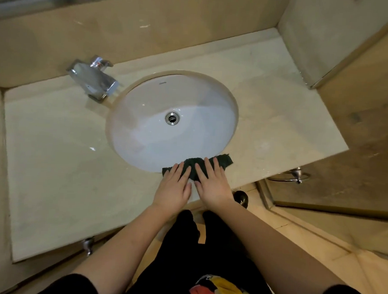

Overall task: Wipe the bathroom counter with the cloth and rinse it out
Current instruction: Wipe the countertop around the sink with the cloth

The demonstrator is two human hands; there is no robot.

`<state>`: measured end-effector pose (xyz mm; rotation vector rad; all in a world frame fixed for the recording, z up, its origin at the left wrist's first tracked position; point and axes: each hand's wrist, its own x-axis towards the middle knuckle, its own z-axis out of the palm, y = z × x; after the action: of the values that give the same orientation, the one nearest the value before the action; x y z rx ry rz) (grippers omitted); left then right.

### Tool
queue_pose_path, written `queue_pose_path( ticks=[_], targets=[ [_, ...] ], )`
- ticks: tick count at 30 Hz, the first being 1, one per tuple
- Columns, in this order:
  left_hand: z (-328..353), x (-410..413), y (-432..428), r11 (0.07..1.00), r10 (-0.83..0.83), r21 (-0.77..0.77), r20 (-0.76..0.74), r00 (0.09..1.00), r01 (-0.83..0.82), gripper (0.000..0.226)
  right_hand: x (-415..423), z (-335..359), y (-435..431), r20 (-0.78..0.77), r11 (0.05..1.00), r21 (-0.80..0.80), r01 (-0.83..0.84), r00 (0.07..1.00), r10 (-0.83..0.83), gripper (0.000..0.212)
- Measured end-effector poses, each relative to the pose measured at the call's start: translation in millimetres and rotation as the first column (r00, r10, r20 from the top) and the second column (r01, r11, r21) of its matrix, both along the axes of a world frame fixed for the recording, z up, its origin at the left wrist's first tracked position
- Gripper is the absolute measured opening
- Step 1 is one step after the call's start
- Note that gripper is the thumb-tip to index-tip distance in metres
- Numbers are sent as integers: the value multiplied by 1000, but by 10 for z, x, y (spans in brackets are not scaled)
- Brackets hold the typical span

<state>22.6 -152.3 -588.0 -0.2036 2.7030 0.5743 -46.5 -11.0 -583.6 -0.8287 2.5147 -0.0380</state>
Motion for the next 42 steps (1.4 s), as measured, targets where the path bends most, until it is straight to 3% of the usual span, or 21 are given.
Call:
queue_pose_path(
  ticks=[8,16,24,35,42],
  targets=[
    [-62,-566,916,947,-319,23,-9,948,319,57,-385,-118,1196,-93,960,42,278,957,-273,63],
    [-5,-1418,1423,920,-389,49,21,921,388,55,-1171,0,1690,-67,956,81,281,959,-276,61],
    [-6,-2242,1477,939,-344,26,48,938,343,53,-2117,-40,1779,-24,981,79,176,984,-175,62],
    [0,-3242,1419,988,-152,30,37,988,151,54,-3268,-94,1541,-67,997,-4,73,995,-73,62],
    [-3,-3733,1291,994,-109,30,21,994,108,53,-3788,-150,1313,-135,996,11,93,987,-91,60]
  ],
)
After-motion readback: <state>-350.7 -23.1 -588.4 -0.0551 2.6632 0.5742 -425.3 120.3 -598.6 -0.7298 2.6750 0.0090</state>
